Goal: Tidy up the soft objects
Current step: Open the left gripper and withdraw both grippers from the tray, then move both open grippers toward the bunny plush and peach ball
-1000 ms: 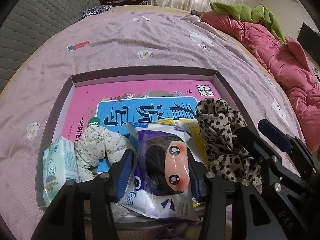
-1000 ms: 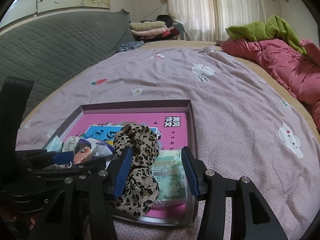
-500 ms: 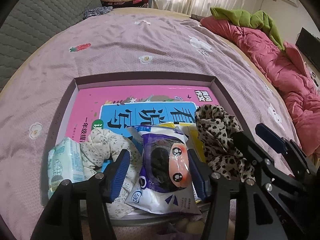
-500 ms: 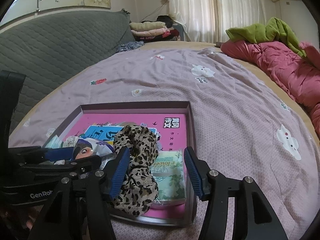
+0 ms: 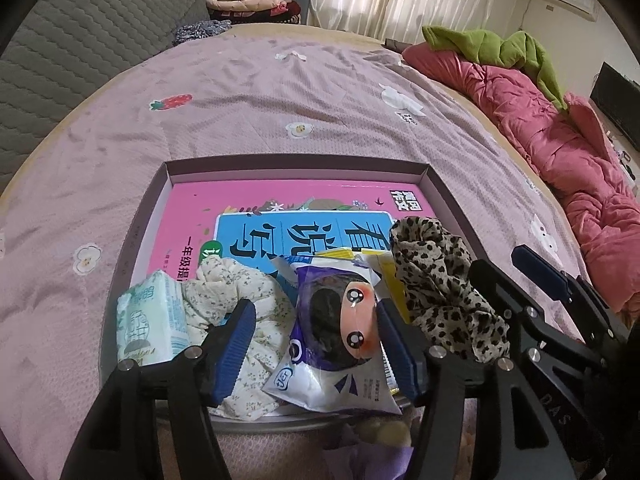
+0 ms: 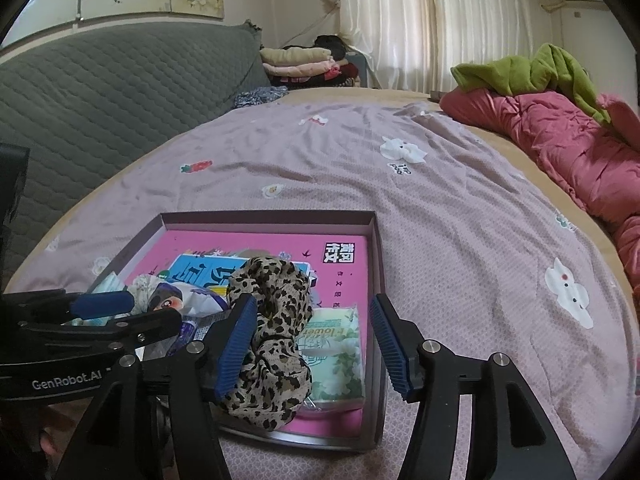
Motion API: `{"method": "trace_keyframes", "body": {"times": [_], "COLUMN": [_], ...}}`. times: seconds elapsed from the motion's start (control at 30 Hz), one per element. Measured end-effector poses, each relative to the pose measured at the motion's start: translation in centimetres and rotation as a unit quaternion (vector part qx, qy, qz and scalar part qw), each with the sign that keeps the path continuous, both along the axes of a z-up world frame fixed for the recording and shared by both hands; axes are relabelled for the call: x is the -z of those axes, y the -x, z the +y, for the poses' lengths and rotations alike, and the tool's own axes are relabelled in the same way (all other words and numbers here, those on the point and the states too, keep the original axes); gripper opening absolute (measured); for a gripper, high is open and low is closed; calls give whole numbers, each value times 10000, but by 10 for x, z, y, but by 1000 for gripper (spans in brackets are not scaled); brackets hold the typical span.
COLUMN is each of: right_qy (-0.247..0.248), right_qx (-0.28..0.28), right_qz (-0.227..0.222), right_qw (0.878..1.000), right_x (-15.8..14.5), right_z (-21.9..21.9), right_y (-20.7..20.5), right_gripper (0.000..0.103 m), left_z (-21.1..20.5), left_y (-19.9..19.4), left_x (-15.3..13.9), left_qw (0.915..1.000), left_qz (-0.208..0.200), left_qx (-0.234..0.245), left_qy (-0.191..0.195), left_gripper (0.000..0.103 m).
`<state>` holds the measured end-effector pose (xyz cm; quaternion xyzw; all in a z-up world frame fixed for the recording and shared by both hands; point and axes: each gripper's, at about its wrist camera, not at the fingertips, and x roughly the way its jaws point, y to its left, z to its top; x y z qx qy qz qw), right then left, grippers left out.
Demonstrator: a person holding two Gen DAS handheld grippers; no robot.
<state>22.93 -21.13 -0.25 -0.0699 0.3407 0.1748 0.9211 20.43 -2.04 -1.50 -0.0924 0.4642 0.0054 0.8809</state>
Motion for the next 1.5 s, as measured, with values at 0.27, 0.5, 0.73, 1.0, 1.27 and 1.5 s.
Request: {"method": "trace_keyframes", "body": {"times": [0.27,0.5,0.73,1.0,1.27,1.5], "right_qy": [20,58,130,184,30,26], "right_qx": [-20,-10,20,33,54,-33], "right_qz": [-115,-205,-354,-519,-668,-746], "right_qw": [9999,9998,9993,9985,9977,9972], "right_x": [-9,-15,-26,-38,-52,-59], "right_z": [2,3,1,-1,-8,-11], "right_y": [6,11,18,33,57,79], "right_gripper": [66,67,68,69,73,74], "left_z": [6,11,13,14,19,19], "left_y": [9,19,35,52,69,80], "left_x": [-8,-17,-25,-32,-41,-46], "left_qw": [9999,9996,9992,9990,9985,9983], "left_qz": [-83,-196,-283,-358,-446,-515], "left_qx": [-97,-135,-153,-130,-168,-134], "left_qy": [34,145,224,230,269,235], "left_gripper": [62,62,62,62,62,62]}}
